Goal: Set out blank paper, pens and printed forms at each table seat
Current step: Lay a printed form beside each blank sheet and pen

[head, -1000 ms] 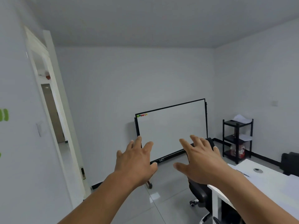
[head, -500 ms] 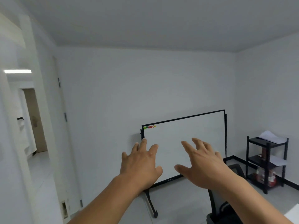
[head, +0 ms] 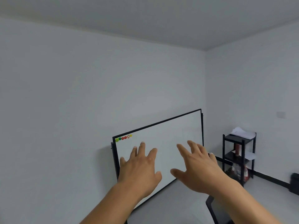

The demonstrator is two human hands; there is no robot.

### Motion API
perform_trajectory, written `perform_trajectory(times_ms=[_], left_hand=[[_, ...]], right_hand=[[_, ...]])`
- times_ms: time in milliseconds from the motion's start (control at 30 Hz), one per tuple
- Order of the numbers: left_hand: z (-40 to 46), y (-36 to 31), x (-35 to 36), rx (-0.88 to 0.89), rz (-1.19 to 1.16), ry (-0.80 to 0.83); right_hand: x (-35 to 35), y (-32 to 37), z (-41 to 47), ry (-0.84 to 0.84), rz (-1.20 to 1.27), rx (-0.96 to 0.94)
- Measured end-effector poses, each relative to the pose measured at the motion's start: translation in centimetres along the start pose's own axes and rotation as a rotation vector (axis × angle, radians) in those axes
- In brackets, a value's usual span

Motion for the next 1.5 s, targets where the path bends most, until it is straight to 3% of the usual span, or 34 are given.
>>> perform_trajectory(times_ms=[233,567,1033,1500], left_hand=[[13.9,4.2,2.7,0.124,-0.024,0.009],[37.2,3.9,11.1,0.226,-0.016,0.034],[66.7,-3.4,16.2,0.494,-0.054,0.005],[92.2,-7.6,23.1,0.764,-0.164,0.049]], right_hand=[[1.8,0.0,12.3,-0.034,-0.012,0.126],[8.7,-8.2,32.9,-0.048,0.023,0.273],[10.0,-21.4,55.7,-0.104,-0.003,0.507],[12.9,-29.6,75.5,-0.098,-0.105,0.766]])
Point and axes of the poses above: each hand's wrist, its own z-axis towards the middle knuckle, its own x-axis out of the palm, y = z × x, the point moved 8 cm from there along z, towards the middle knuckle, and after that the axes turned 10 degrees about x, right-handed, at the moved point
